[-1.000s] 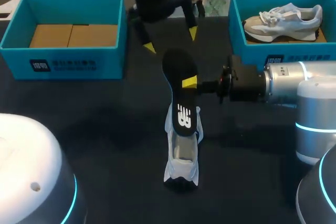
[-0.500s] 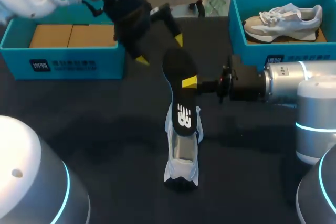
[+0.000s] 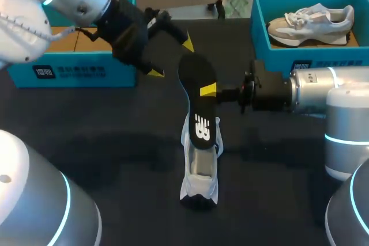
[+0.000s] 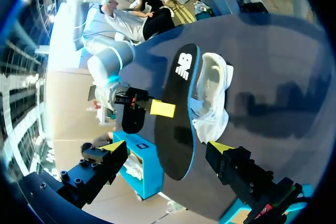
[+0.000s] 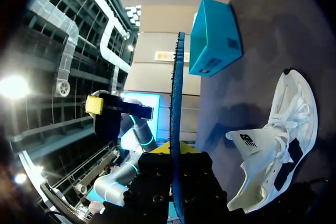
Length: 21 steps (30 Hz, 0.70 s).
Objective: Take the shoe out of the shoebox, open the shoe tongue, remove and reinsert the insole, then place the shoe into the shoebox
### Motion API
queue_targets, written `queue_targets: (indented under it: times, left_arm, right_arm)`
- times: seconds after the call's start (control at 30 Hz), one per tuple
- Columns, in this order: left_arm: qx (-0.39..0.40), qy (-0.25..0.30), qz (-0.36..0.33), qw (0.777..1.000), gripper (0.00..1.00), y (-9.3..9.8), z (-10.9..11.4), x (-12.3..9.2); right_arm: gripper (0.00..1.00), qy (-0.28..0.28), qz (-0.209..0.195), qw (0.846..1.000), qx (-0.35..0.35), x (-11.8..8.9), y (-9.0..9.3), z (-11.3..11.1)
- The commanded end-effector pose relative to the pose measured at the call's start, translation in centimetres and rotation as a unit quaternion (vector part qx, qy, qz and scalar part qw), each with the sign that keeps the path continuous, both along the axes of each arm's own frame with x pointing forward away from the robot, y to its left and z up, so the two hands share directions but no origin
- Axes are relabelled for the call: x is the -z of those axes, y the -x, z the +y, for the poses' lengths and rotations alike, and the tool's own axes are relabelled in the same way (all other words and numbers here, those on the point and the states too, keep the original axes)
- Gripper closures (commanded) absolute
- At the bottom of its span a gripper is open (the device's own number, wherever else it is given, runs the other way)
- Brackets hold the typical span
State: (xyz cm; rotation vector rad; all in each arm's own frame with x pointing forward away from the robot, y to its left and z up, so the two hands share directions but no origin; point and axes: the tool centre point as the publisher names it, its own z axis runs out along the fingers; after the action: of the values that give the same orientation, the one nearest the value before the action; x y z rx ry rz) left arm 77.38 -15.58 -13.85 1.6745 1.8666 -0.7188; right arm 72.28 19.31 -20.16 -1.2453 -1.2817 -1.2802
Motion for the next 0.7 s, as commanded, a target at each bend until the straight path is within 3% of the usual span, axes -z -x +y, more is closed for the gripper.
queue_targets:
  times: [0.03, 0.47, 0.6, 0.7]
  left_arm:
    - [0.019, 0.157, -0.022, 0.987, 0.00, -1.0, 1.8, 1.3]
    - [0.026, 0.150, -0.033, 0.988, 0.00, -1.2, 2.1, 2.2]
    - [0.022, 0.218, -0.050, 0.974, 0.00, -1.0, 2.1, 4.1]
    - [0.018, 0.234, -0.039, 0.971, 0.00, -1.2, 2.5, 4.7]
  right_arm:
    - [1.00, 0.000, 0.000, 1.000, 0.002, 0.0, 0.1, 0.2]
    - [1.00, 0.000, 0.000, 1.000, 0.002, 0.0, 0.1, 0.2]
    - [1.00, 0.000, 0.000, 1.000, 0.002, 0.0, 0.1, 0.2]
    - [1.00, 0.000, 0.000, 1.000, 0.002, 0.0, 0.1, 0.2]
